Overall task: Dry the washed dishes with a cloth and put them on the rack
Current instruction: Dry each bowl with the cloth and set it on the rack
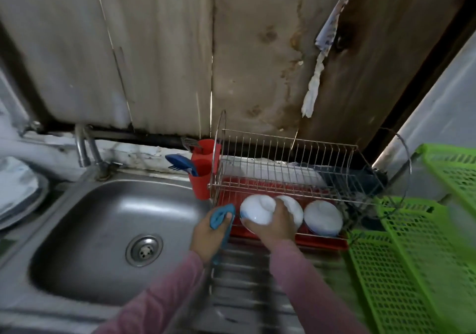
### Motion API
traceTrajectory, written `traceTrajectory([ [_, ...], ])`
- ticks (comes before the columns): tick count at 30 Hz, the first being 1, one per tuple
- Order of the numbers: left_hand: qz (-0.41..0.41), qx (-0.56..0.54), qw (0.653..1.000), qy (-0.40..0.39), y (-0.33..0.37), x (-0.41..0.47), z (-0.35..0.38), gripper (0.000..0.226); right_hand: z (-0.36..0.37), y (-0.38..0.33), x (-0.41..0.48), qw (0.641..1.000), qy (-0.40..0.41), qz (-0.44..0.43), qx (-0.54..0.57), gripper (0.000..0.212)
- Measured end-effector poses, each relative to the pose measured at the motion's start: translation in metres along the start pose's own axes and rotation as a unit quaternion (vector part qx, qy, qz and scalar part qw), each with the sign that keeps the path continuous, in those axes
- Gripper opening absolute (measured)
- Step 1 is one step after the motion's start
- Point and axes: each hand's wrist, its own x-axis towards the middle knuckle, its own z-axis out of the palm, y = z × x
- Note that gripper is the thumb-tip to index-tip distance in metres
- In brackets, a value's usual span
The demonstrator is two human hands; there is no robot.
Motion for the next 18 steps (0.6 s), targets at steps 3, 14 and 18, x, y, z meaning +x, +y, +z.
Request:
traceTrajectory([
  [3, 0.014, 0.016, 0.999, 0.036, -0.004, 0.003, -0.005, 0.013, 0.007, -0.006, 0.009, 0.999, -0.017, -0.017, -0.033, 0.097],
  [14, 0.003, 0.035, 0.998, 0.044, -0.008, 0.008, -0.029, 0.018, 0.041, -0.020, 0.041, 0.982, -0.038, -0.057, -0.174, 0.098],
  [18, -0.001, 0.034, 0.998, 0.053, -0.011, 0.008, -0.032, 0.024, 0.047, -0.021, 0.043, 0.977, -0.056, -0.059, -0.198, 0.102],
])
